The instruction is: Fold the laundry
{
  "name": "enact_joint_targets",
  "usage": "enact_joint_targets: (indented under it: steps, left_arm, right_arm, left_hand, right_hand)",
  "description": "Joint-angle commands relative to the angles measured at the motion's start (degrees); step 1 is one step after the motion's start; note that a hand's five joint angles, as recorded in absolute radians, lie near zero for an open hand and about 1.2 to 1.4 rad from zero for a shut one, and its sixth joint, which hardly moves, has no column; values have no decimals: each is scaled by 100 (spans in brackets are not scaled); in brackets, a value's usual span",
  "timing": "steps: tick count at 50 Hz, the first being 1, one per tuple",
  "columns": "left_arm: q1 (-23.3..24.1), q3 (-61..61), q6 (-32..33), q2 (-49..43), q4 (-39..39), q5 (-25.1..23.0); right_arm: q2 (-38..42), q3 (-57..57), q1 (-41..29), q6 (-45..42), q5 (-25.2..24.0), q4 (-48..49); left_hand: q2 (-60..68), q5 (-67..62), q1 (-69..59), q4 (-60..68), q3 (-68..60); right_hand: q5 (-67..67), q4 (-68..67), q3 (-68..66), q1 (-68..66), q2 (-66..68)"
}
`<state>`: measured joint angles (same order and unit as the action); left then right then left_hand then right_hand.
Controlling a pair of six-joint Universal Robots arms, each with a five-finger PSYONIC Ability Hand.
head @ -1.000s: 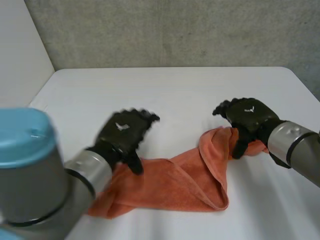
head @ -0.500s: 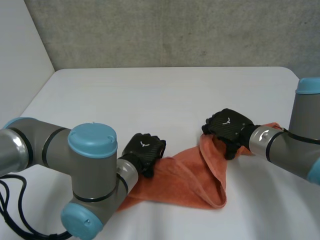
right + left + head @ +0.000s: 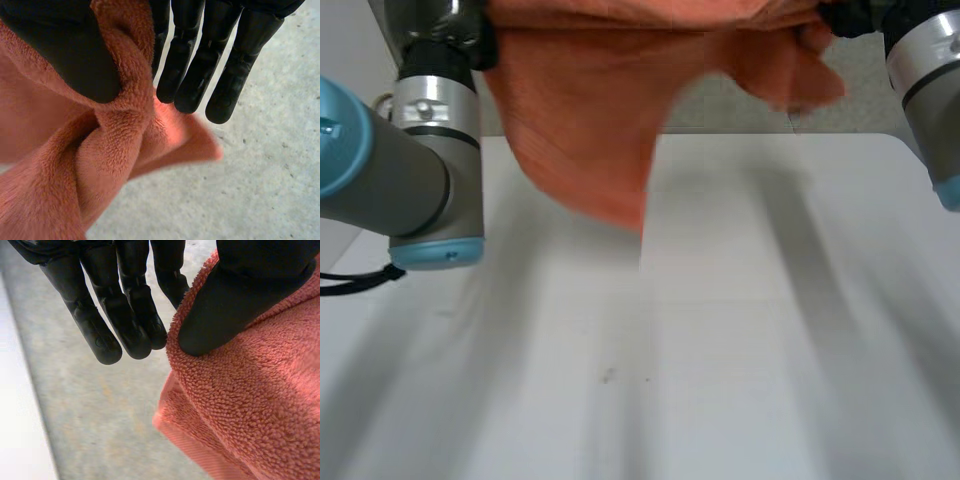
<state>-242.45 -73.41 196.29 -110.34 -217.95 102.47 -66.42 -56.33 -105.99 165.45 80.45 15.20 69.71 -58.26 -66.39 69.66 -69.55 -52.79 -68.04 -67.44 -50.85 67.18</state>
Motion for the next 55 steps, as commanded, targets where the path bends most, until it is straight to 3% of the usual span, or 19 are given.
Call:
enact_joint_targets:
  steps: [1,3,7,8,9,10,11,14,28,34,41,44,55]
  left_arm:
    - [-118,-938,-11,12,192,-8]
    - [-118,-1550,-3,-5,297,-43]
    - [-118,-2125,-3,-5,297,-43]
    - [-118,-2368,-3,4,306,-43]
    - [-118,-2371,-3,4,306,-43]
    - [-109,-2580,-3,21,315,-43]
    - [-92,-2756,-3,39,332,-43]
    - [-48,-3003,-3,100,437,-34]
    - [-92,-3347,-11,997,1528,-34]
    - [-171,-3364,-29,1340,1783,-34]
    - [-241,-3355,-55,1603,1818,-34]
    - [-241,-3364,-55,1612,1818,-34]
    - [-171,-3408,-73,1568,1818,-34]
  right_arm:
    - [-644,-2286,-36,-13,-557,686]
    - [-653,-3116,-36,-284,-854,652]
    - [-547,-3727,-18,-699,-926,344]
    - [-347,-3918,-18,-916,-926,83]
    - [-345,-3920,-18,-918,-926,80]
    - [-128,-3981,-36,-1127,-900,-216]
    - [40,-3964,-62,-1303,-865,-532]
    - [59,-3877,-89,-1428,-864,-990]
    - [-591,-3094,-62,-1261,-908,-1388]
    - [-521,-2690,-124,-1753,-1101,-1476]
    - [321,-1839,-351,-3701,-1602,-1528]
    - [707,-1426,-571,-4151,-1638,-1668]
    - [1851,-616,-844,-4881,-1884,-2056]
  left_hand:
    - [1029,-1174,-1361,1034,-1045]
    - [1029,-1174,-1361,1034,-1045]
    - [1029,-1174,-1361,1034,-1045]
    - [1029,-1174,-1361,1034,-1045]
    - [1029,-1174,-1361,1034,-1045]
    - [1029,-1174,-1361,1034,-1045]
    - [1029,-1174,-1361,1034,-1045]
    - [1029,-1174,-1361,1034,-1045]
    - [1029,-1174,-1361,1034,-1045]
    - [1029,-1174,-1361,1034,-1045]
    - [1029,-1174,-1361,1034,-1045]
    - [1029,-1174,-1361,1034,-1045]
    - [1029,-1174,-1361,1034,-1045]
  right_hand:
    - [-1721,-1196,-1256,-2915,1282]
    - [-1721,-1196,-1256,-2915,1282]
    - [-1721,-1196,-1256,-2915,1282]
    - [122,647,587,-1072,-560]
    - [140,665,605,-1054,-579]
    - [3537,4063,4003,2343,-3976]
    - [4521,5046,4986,3327,-4959]
    - [4547,5072,5012,3353,-4986]
    - [4379,4905,4845,3185,-4818]
    - [4329,4854,4794,3135,-4768]
    - [4009,4534,4474,2815,-4448]
    - [3992,4518,4458,2798,-4431]
    - [4009,4534,4474,2815,-4448]
